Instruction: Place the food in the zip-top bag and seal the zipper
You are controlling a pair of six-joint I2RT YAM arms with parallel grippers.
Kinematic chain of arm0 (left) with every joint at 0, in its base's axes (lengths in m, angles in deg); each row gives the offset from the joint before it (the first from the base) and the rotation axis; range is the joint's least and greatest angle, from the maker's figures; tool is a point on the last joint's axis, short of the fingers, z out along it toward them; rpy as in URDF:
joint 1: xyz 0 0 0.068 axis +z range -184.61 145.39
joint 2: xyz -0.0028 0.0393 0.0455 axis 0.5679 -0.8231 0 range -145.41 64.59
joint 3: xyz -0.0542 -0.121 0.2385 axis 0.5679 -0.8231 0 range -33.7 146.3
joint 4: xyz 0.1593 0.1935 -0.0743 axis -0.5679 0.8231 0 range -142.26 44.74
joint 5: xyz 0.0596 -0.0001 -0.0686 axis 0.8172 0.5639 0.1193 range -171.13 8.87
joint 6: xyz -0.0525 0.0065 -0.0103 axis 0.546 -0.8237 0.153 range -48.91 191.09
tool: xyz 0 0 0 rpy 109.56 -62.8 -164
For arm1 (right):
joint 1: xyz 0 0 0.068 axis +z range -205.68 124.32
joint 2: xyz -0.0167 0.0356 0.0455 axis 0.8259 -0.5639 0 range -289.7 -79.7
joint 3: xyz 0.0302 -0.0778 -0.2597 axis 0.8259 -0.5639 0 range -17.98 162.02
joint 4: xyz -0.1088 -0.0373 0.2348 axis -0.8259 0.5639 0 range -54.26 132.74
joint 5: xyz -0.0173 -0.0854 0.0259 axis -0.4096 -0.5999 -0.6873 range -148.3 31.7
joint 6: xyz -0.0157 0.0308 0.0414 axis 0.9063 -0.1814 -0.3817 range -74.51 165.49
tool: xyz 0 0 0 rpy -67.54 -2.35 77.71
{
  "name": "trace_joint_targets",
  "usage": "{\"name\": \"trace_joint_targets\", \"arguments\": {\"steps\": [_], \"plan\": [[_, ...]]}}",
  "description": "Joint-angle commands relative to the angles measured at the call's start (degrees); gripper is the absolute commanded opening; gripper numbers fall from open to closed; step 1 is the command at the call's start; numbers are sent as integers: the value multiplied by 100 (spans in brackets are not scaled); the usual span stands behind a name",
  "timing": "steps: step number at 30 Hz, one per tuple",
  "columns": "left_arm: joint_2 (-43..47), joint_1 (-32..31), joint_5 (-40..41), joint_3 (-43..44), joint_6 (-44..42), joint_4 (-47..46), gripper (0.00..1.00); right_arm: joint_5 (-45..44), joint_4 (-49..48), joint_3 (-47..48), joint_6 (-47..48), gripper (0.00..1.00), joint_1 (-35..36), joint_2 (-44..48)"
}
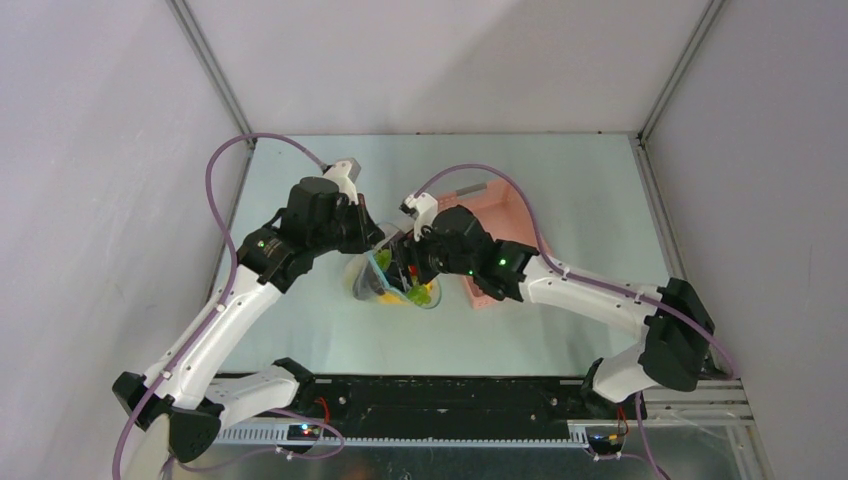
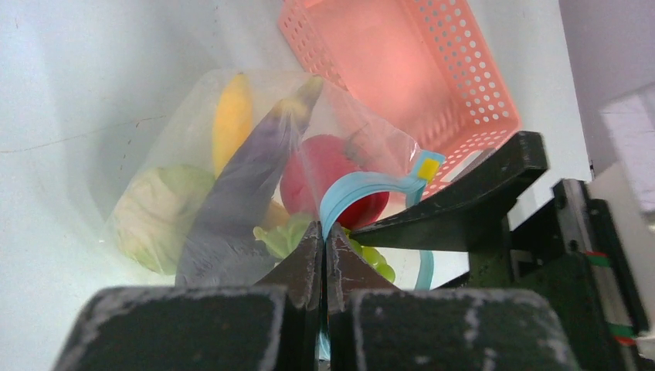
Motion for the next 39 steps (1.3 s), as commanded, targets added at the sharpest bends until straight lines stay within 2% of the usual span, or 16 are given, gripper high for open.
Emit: {"name": "trace_joint_targets", "arguments": {"steps": [1, 6, 11, 16, 20, 27, 31, 35, 36, 38, 39], "plan": [[146, 35, -138, -5, 67, -434, 1, -116, 120, 315, 260, 75, 41, 510], [149, 33, -106, 10, 58, -421, 2, -554, 353, 311, 649, 82, 23, 1029], [158, 33, -85, 2, 65, -422, 2, -1601, 713, 203, 868, 85, -16, 1463], [118, 36, -126, -5, 64, -438, 2, -1796, 801, -134, 531, 85, -134, 1585], [78, 33, -129, -7, 74, -436, 2, -1998, 962, -207, 3, 80, -146, 1340], [94, 33, -99, -7, 84, -427, 2, -1866, 947, -210, -363, 66, -73, 791], [111, 32, -89, -4, 71, -426, 1, -2231, 1149, -212, -600, 55, -33, 616], [122, 33, -87, -7, 63, -422, 1, -2604, 1297, -209, -838, 30, 28, 555], [122, 33, -88, -7, 65, -426, 1, -2668, 1271, -211, -837, 20, 55, 568], [116, 32, -85, -9, 81, -437, 2, -2671, 1179, -211, -772, 9, 89, 589], [121, 33, -81, -14, 90, -445, 2, -2669, 1144, -207, -739, 7, 97, 600]]}}
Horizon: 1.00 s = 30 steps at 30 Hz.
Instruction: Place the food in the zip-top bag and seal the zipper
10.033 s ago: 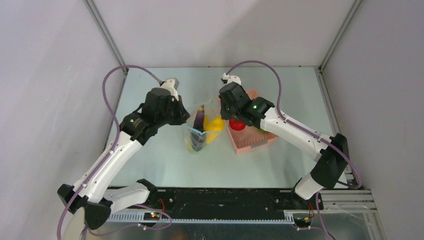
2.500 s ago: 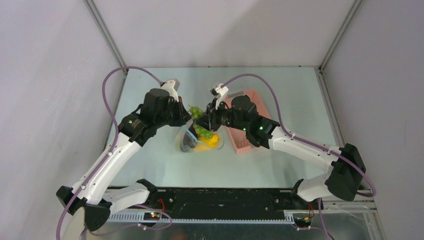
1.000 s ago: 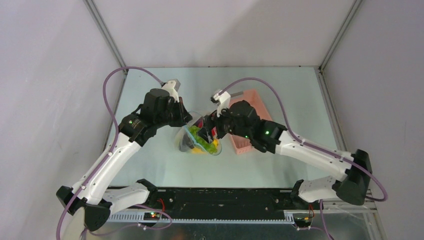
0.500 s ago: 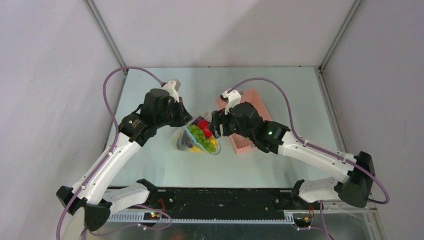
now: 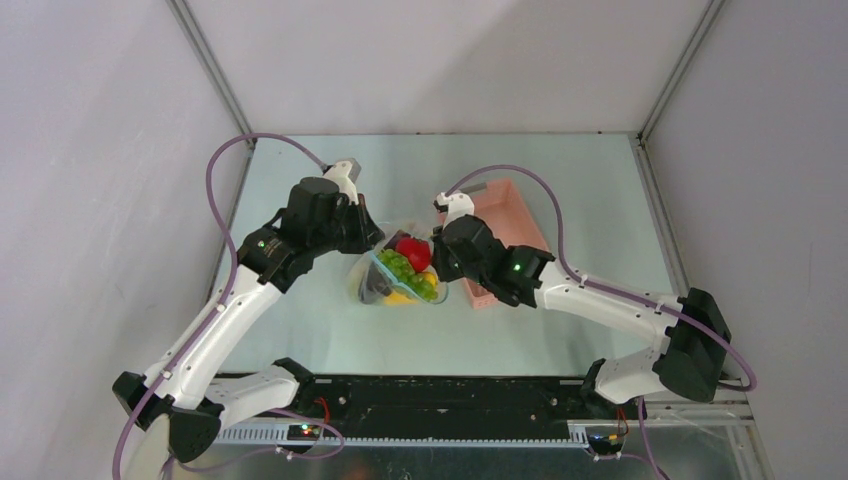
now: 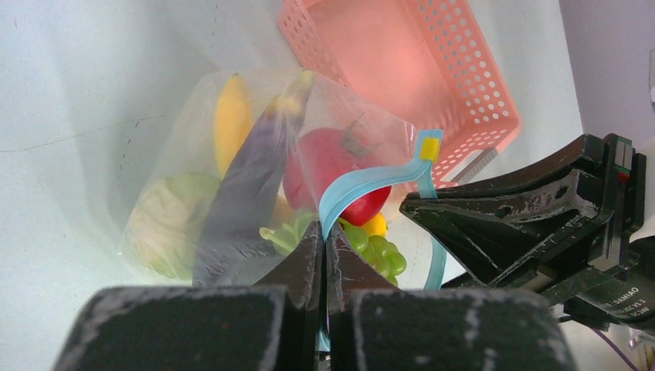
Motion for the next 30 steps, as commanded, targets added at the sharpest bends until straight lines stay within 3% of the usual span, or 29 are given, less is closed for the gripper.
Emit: {"name": "trace_joint_targets", "arguments": {"steps": [1, 9, 13, 15, 19, 23, 27, 30], "plan": [[120, 33, -80, -11, 96, -446, 1, -322, -217, 34, -57, 3, 83, 64], [235, -53, -173, 79, 356, -436, 1, 172, -734, 323, 259, 0, -193, 220], [597, -419, 201, -153, 568, -580, 3, 538, -841, 614, 451, 0, -276, 185], [756, -828, 529, -219, 655, -611, 4, 895, -889, 736, 517, 0, -336, 156], [957, -1252, 440, -495, 921, -1072, 5, 1724, -985, 984, 552, 0, -488, 107], [997, -1634, 517, -717, 1122, -1561, 6, 3223, -1298, 1054, 562, 0, -748, 120], [984, -2026, 645, -907, 1214, -2078, 14, 4406, -1363, 1110, 873, 0, -872, 118], [914, -2271, 811, -967, 1139, -2277, 29, 5022, -1085, 1118, 1393, 0, -862, 176]]}}
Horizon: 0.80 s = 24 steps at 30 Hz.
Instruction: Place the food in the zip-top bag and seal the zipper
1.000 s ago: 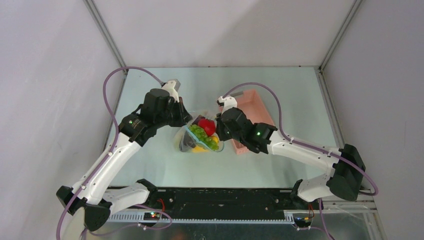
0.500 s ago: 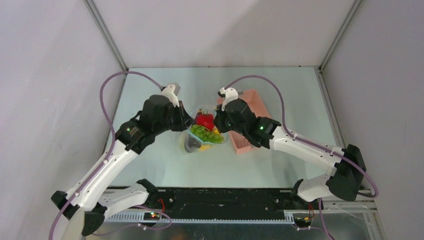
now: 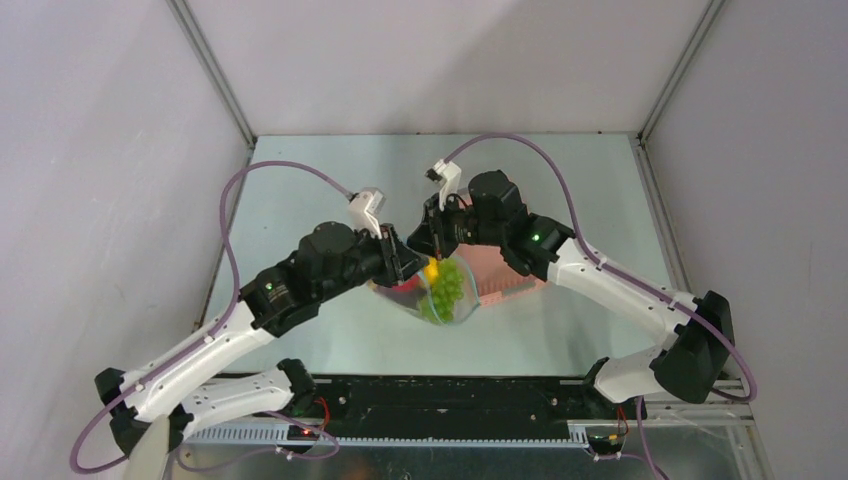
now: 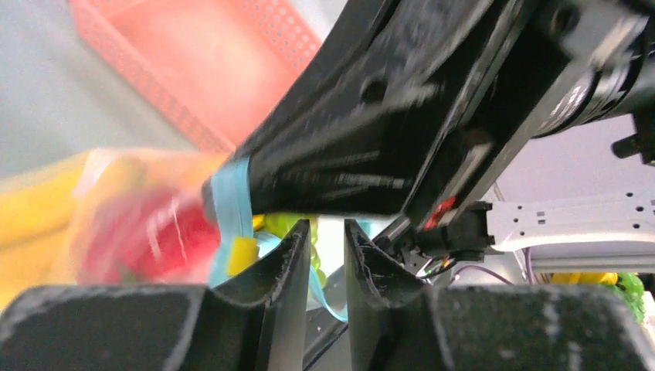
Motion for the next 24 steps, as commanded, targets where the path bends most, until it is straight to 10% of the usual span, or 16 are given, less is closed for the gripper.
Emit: {"name": "trace_joint_targets", "arguments": {"steps": [1, 13, 24], "plan": [[-35, -268, 324, -20, 66, -873, 33, 1588, -165, 344, 753, 0, 46, 198], [1412, -289, 448, -190, -1220, -460, 95, 2179, 674, 334, 1667, 0, -186, 347], [1651, 6, 720, -871, -2563, -1336, 100, 3058, 406, 337, 1635, 0, -503, 307]]}}
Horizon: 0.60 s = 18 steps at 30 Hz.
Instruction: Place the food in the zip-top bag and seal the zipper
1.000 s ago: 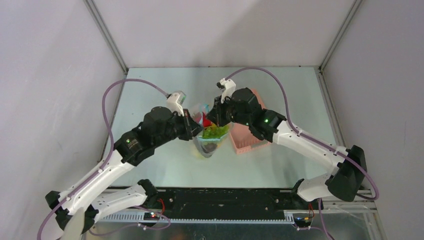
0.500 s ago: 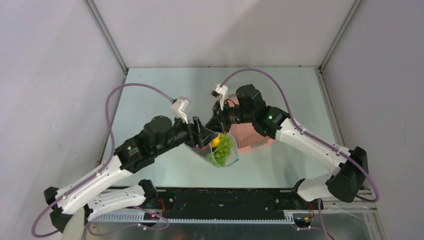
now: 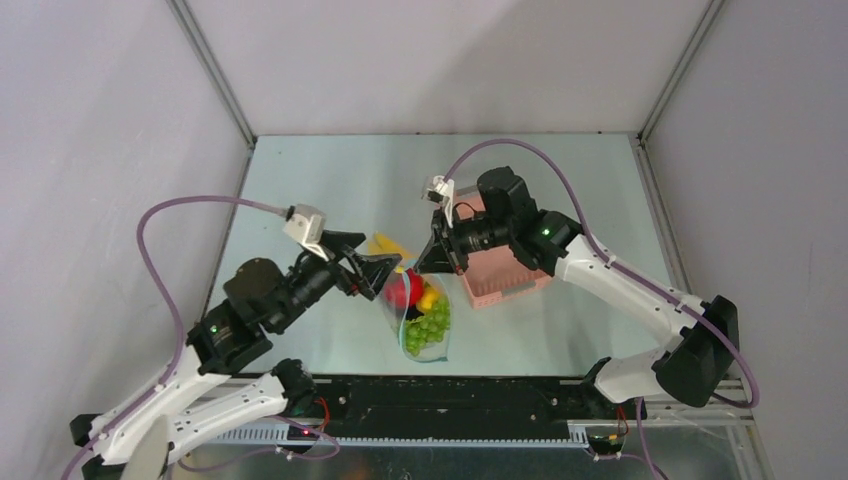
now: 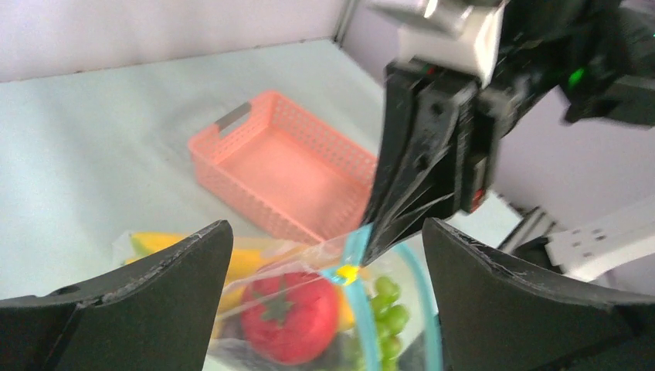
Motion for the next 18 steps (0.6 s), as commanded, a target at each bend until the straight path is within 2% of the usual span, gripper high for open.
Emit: {"name": "trace_joint_targets", "arguments": {"steps": [1, 4, 5, 6, 7, 8, 9, 13, 14, 17, 18], "plan": [[-147, 451, -390, -477, -1009, -804, 100, 801, -493, 279, -176, 0, -329, 163], [-46, 1114, -1494, -707, -1464, -1025, 100, 1001, -569, 300, -319, 0, -540, 105], [-28, 1618, -1827, -820, -1529, -1174, 100, 1110, -490, 379, -312, 0, -629, 52], [-19, 1894, -2782, -876, -1538, -1434, 100, 1143, -436, 427, -302, 0, -676, 17], [-28, 2325, -3196, -1019, -1500, -1631, 100, 1178, -308, 540, -275, 0, -738, -60], [-93, 2494, -3809, -1089, -1415, -2121, 100, 1190, -226, 595, -235, 0, -767, -97], [-144, 2726, -4026, -1188, -1425, -2291, 100, 1199, -90, 703, -144, 0, -789, -185], [-683, 3115, -5142, -1060, -2181, -2572, 99, 1276, 71, 961, -95, 0, -861, -486], [-877, 3210, -5605, -1009, -2310, -2682, 96, 1292, 69, 1003, -120, 0, -881, -584], [-1245, 3684, -6781, -891, -2327, -3354, 94, 1350, 129, 1279, -169, 0, -898, -803], [-1446, 3762, -6980, -797, -2685, -3251, 94, 1360, 225, 1352, -138, 0, -906, -911]]}}
